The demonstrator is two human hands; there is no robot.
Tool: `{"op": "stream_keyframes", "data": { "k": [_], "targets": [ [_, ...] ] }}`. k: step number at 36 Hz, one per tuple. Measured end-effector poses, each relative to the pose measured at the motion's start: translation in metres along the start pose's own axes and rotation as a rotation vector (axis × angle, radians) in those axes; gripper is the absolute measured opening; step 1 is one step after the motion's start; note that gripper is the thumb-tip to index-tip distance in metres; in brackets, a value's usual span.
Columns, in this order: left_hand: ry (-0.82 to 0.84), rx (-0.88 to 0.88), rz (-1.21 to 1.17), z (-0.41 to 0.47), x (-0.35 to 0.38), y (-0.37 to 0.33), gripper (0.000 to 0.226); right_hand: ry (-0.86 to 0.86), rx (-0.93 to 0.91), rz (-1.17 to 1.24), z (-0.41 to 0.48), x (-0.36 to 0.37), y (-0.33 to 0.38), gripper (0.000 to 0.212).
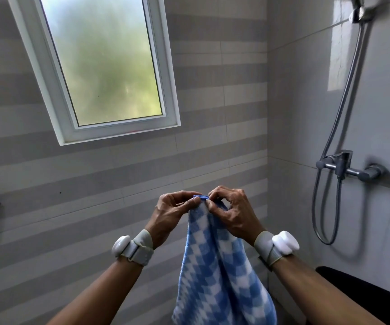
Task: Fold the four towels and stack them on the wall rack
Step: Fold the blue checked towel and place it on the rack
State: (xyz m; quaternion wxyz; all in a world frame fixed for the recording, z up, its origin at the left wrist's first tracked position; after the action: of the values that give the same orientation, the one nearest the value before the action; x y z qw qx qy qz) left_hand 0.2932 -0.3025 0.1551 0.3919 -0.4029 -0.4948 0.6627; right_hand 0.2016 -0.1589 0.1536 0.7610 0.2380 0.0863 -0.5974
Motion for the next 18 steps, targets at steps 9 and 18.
{"op": "stream_keyframes", "data": {
  "k": [9, 18],
  "targets": [
    [-0.142, 0.16, 0.366, 0.002, -0.012, -0.015, 0.014, 0.034, -0.015, 0.002, 0.002, 0.003, 0.003, 0.013],
    [-0.2, 0.325, 0.709, 0.008, -0.016, -0.033, 0.017, 0.133, -0.044, 0.046, 0.003, 0.004, 0.01, 0.01]
  ]
}}
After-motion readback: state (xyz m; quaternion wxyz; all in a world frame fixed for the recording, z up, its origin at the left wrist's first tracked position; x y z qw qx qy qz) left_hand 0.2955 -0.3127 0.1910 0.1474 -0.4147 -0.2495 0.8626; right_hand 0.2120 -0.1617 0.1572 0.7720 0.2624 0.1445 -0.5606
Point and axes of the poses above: each hand's wrist, its own z-axis towards the middle knuckle, its own x-axis out of the palm, y = z × x, the point moved 6 cm from there along z, towards the middle knuckle, and after that the axes turned 14 degrees about -x, right-handed, at the moved point
